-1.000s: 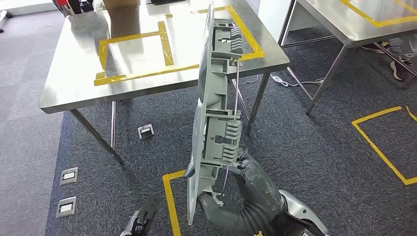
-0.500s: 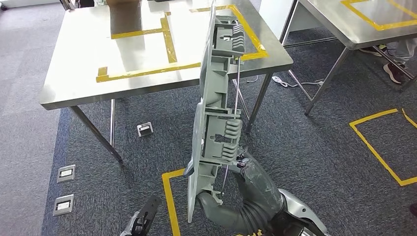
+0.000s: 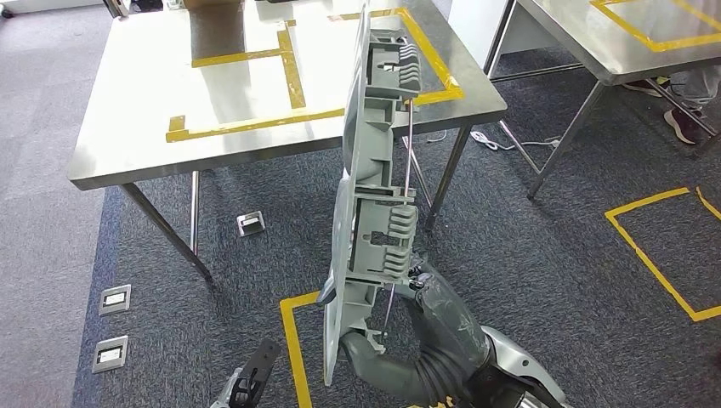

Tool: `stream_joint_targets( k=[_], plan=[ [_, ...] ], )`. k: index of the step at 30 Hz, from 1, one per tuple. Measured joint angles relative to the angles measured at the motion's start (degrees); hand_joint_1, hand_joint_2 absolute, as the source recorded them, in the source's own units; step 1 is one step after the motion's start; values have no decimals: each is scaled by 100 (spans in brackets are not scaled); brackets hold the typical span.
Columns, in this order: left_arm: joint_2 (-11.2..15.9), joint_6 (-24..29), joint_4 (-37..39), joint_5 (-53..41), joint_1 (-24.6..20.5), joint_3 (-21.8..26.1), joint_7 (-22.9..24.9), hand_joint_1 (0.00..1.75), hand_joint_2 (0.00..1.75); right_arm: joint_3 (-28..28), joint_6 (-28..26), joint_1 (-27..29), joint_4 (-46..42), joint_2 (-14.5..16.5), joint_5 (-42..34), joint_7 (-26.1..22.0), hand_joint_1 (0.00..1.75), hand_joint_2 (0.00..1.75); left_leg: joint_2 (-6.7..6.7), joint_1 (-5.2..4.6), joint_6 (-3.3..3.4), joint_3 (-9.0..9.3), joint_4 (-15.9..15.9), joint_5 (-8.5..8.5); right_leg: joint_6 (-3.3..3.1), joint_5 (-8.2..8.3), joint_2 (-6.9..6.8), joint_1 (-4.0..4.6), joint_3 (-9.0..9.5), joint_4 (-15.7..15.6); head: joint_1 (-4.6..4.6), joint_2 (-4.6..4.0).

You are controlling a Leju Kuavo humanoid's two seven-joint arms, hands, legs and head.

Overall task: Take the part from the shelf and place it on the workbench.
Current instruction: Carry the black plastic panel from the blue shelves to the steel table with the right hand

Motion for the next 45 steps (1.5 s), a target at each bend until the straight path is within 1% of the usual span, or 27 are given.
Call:
stream_joint_targets(
  k=[9, 16, 23, 33, 45],
  plan=[
    [2, -85, 19, -134, -80, -3, 73, 0, 175, -102, 83, -70, 44, 1, -138, -54, 175, 175, 0, 1, 0, 4, -5, 1, 0, 0, 1, 0, 1, 1, 0, -1],
    [-32, -104, 34, -214, 109, -107, 182, 0, 175, -95, 99, -9, 44, 1, -181, -66, 175, 175, 1, 0, 1, 3, -6, -1, 0, -3, 1, 0, 0, 0, 1, -1],
    [-109, -44, 91, -109, 245, -148, 104, 0, 175, -89, -13, 83, 32, 1, -47, 11, 175, 175, 1, 0, 1, 4, -7, -1, 1, -3, 1, 0, 1, -2, 1, -1],
    [-124, 57, 169, 32, 371, -149, 0, 0, 175, -40, -49, 229, -13, 1, 86, 11, 175, 175, 1, 0, 1, 4, -9, -1, 1, -3, 1, 0, 0, -2, 0, -1],
    [-134, -150, 223, -137, 343, -250, 254, 0, 175, -26, -44, 210, -13, 1, 104, 16, 175, 175, 1, 0, 2, 5, -9, -1, 1, -3, 0, 0, 1, -2, -1, -1]
  ],
)
